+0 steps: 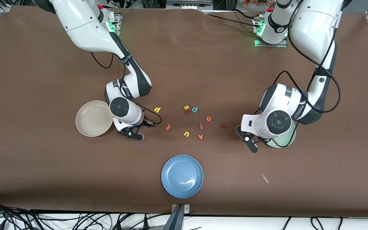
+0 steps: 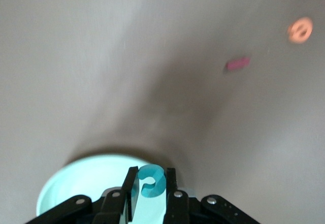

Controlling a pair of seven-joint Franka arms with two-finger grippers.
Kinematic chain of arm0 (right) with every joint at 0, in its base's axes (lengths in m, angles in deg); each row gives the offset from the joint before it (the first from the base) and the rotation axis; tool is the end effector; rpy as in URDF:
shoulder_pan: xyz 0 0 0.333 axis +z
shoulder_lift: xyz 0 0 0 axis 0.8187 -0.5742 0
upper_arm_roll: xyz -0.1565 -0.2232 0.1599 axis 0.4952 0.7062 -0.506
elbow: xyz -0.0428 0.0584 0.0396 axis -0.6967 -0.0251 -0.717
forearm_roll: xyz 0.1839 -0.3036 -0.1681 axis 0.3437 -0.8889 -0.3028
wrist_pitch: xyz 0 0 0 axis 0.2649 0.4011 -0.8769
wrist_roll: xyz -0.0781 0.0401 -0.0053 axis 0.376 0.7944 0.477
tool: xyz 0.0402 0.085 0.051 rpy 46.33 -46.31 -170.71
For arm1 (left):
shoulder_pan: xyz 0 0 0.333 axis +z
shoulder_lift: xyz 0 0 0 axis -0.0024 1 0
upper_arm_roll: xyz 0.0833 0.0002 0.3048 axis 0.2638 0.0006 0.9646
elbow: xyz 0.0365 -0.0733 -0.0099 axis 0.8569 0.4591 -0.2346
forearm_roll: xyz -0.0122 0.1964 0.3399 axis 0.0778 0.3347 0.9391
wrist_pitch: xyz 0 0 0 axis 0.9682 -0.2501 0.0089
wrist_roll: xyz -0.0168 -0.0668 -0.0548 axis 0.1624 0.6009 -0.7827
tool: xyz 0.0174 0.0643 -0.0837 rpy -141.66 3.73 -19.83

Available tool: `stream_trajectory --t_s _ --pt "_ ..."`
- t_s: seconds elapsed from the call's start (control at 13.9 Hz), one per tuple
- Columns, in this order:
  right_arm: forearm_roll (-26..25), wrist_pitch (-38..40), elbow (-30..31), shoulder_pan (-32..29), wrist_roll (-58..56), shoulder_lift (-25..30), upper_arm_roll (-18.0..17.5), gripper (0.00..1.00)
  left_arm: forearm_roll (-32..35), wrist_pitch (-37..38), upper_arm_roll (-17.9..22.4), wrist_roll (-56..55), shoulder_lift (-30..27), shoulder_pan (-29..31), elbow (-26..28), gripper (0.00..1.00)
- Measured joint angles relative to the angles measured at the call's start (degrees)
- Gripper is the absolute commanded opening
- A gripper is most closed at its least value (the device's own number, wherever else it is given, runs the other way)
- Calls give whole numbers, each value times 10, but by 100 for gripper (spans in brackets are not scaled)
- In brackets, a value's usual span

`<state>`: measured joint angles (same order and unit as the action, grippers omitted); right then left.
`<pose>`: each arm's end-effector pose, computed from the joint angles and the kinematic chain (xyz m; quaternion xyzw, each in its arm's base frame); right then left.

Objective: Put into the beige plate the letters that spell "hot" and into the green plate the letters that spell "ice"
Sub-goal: 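Carry the teal c onto the green plate while the right gripper grasps the o, then place the blue o on the cream plate with the right gripper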

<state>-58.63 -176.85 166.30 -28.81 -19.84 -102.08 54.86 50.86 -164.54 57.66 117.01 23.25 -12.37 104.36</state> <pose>0.6030 0.3141 0.1768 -0.9886 0.1408 0.0491 0.0192 0.6654 -0.1883 0.2784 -0.8873 0.4426 0.1294 0.0032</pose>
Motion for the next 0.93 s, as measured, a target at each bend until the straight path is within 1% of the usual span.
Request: stream_trajectory --t_s 0.22,0.29,0.36,0.43,0.5,0.57,0.72,0.93 --pt "0 1 -1 0 0 0 0 32 0 6 1 37 1 52 27 0" --pt "0 3 -1 0 0 0 1 32 0 4 0 50 2 66 36 0" --pt "0 4 -2 0 0 0 1 31 0 -5 0 66 4 78 48 3" --pt "0 4 -2 0 0 0 1 30 0 -15 0 74 4 82 56 30" --pt "0 4 -2 0 0 0 1 29 0 -21 0 79 5 83 64 78" --pt "0 3 -4 0 0 -1 1 28 0 -26 -1 80 5 83 71 100" --pt "0 3 -6 0 -1 -2 1 28 0 -44 -1 87 5 83 83 100" --pt "0 3 -9 0 -1 -3 1 28 -1 -52 -12 106 1 84 82 100"
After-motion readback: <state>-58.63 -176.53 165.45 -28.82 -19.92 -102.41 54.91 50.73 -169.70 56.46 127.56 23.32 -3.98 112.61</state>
